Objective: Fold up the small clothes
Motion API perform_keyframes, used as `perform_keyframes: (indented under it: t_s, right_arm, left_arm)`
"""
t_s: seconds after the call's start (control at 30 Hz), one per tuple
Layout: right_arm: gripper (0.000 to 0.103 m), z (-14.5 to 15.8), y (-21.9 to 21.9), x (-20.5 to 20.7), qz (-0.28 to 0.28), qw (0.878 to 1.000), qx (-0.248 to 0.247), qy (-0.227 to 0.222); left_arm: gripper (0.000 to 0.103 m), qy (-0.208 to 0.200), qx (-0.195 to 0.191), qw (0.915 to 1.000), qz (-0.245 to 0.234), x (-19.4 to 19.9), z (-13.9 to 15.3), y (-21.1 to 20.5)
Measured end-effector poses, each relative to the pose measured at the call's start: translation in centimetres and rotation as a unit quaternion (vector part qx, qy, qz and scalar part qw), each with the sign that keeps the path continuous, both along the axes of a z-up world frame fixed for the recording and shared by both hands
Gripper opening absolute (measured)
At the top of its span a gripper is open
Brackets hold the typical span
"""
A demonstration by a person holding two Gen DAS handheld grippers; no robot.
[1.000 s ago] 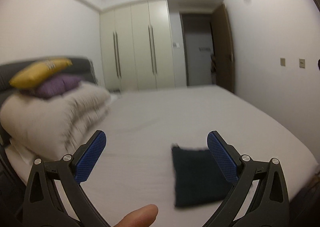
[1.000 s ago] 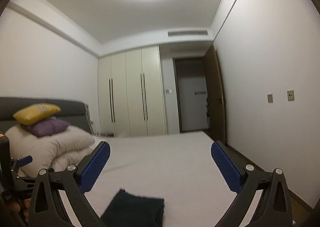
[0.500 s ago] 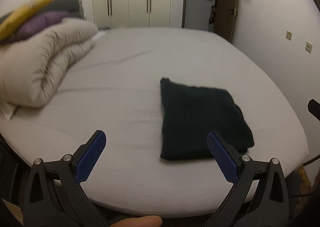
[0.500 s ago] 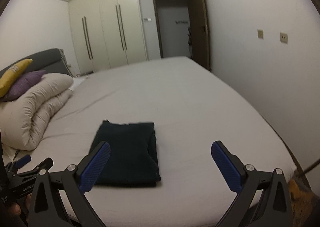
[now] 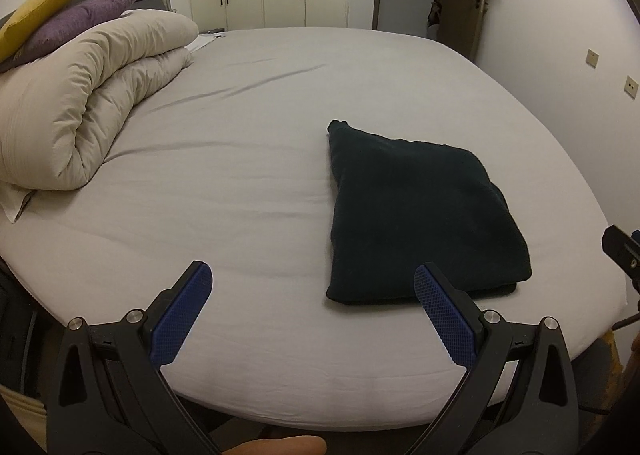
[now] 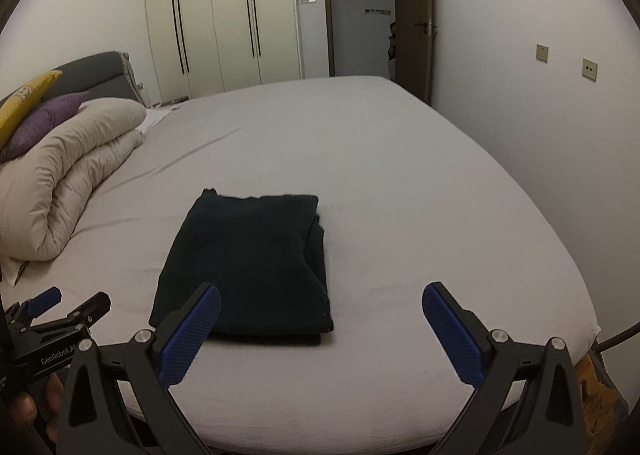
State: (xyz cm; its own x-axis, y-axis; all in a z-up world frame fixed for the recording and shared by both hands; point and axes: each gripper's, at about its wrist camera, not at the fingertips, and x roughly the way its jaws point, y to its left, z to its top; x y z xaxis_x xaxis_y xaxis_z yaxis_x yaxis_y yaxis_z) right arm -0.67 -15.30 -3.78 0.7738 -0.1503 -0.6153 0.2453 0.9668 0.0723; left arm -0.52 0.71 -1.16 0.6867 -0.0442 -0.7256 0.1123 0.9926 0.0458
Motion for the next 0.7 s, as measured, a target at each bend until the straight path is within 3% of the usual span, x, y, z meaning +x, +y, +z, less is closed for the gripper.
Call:
perform_keyframes:
  t_s: [0.7]
  right_arm:
    - [0.103,-1.0,1.7,0.5,0.013,1.000,-0.009,0.023]
  left_arm:
    - [0.103,0.002,-0.006,1.0000,0.001,1.3,-1.1,-0.2]
